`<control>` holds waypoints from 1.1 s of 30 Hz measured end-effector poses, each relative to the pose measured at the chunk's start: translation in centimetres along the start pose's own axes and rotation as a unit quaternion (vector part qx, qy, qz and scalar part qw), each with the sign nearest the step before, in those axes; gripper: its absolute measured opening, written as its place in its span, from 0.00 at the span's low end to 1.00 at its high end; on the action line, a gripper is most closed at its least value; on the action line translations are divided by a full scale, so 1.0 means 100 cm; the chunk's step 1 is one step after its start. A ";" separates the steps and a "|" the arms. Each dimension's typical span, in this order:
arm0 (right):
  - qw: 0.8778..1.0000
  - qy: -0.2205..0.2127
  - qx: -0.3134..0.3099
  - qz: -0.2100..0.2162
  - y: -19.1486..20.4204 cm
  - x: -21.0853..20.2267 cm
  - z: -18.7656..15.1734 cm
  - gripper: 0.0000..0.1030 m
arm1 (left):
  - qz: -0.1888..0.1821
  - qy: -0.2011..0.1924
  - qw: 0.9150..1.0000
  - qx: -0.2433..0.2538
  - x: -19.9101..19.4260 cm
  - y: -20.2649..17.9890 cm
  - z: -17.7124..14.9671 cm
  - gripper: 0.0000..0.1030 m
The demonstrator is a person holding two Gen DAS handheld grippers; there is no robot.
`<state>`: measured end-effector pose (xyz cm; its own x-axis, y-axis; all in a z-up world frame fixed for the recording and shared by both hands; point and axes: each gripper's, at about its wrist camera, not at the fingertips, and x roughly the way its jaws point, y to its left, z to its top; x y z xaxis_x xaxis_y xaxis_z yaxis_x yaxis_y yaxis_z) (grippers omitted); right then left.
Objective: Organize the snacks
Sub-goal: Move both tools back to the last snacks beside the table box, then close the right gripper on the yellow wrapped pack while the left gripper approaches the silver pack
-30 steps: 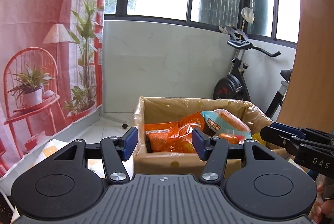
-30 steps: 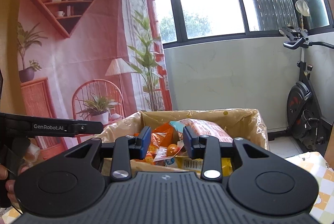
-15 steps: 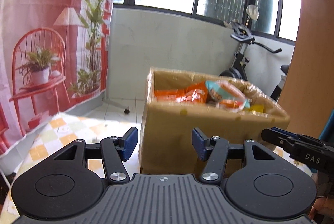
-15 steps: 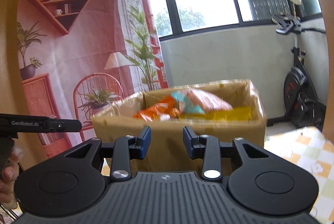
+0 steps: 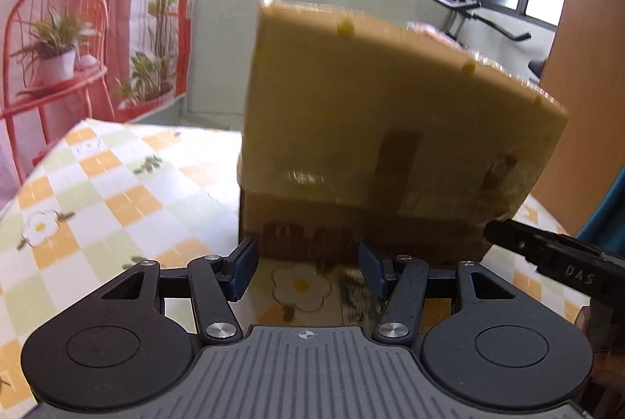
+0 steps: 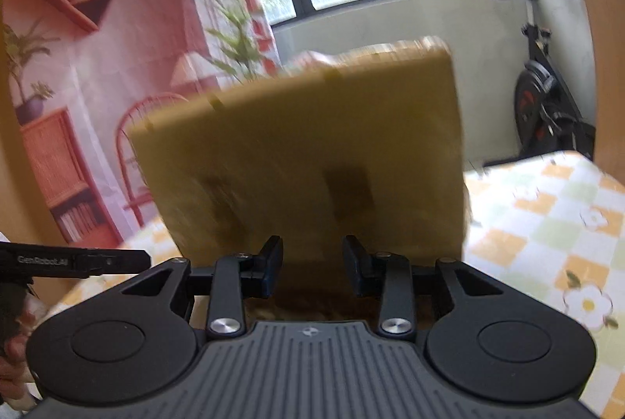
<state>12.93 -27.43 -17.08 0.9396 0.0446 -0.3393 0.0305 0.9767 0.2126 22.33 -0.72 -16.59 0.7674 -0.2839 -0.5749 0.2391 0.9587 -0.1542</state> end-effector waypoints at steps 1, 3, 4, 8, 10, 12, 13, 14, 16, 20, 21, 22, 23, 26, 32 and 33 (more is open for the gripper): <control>1.000 0.007 -0.002 -0.007 -0.003 0.002 -0.004 0.36 | 0.000 0.004 1.000 0.001 0.003 -0.001 -0.003 0.58; 0.999 0.026 -0.007 -0.019 -0.008 0.009 -0.011 0.36 | 0.000 0.013 1.000 0.005 0.011 -0.003 -0.006 0.58; 0.999 0.039 -0.009 -0.025 -0.011 0.014 -0.014 0.36 | -0.001 0.017 1.000 0.006 0.014 -0.003 -0.008 0.58; 0.996 0.072 -0.005 -0.046 -0.024 0.028 -0.022 0.39 | -0.002 0.031 0.999 0.008 0.022 -0.007 -0.012 0.58; 0.995 0.082 0.003 -0.053 -0.031 0.036 -0.024 0.39 | -0.003 0.038 0.999 0.010 0.027 -0.009 -0.015 0.58; 0.994 0.095 0.006 -0.062 -0.035 0.046 -0.023 0.39 | -0.005 0.045 0.999 0.011 0.031 -0.011 -0.016 0.58; 0.993 0.099 0.010 -0.061 -0.037 0.050 -0.022 0.39 | -0.007 0.048 0.999 0.011 0.033 -0.011 -0.017 0.58; 0.993 0.104 0.014 -0.059 -0.039 0.054 -0.022 0.39 | -0.010 0.053 0.999 0.008 0.036 -0.011 -0.018 0.58; 0.992 0.115 0.018 -0.056 -0.039 0.061 -0.022 0.40 | -0.017 0.061 0.998 0.004 0.040 -0.013 -0.021 0.58; 0.990 0.128 -0.002 -0.058 -0.034 0.071 -0.031 0.58 | -0.017 0.071 0.997 0.012 0.045 -0.018 -0.028 0.59; 0.990 0.127 -0.004 -0.059 -0.033 0.073 -0.033 0.59 | -0.017 0.075 0.997 0.014 0.047 -0.018 -0.030 0.59; 0.990 0.126 -0.007 -0.060 -0.032 0.073 -0.034 0.60 | -0.016 0.078 0.997 0.015 0.048 -0.019 -0.032 0.59; 0.990 0.129 -0.013 -0.061 -0.031 0.075 -0.035 0.63 | -0.015 0.082 0.996 0.015 0.050 -0.019 -0.033 0.59; 0.987 0.139 -0.047 -0.061 -0.022 0.079 -0.036 0.70 | -0.013 0.086 0.996 0.013 0.052 -0.018 -0.035 0.59; 0.985 0.140 -0.063 -0.076 -0.019 0.081 -0.038 0.57 | -0.012 0.090 0.996 0.016 0.052 -0.025 -0.037 0.59; 0.986 0.139 -0.054 -0.072 -0.021 0.080 -0.038 0.53 | -0.012 0.091 0.996 0.017 0.052 -0.027 -0.038 0.59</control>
<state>19.06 -28.37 -23.71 0.7978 -0.0542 -0.6005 0.1056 0.9931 0.0507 23.45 -4.68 -22.20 0.6420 -0.2953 -0.7076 0.2783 0.9497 -0.1438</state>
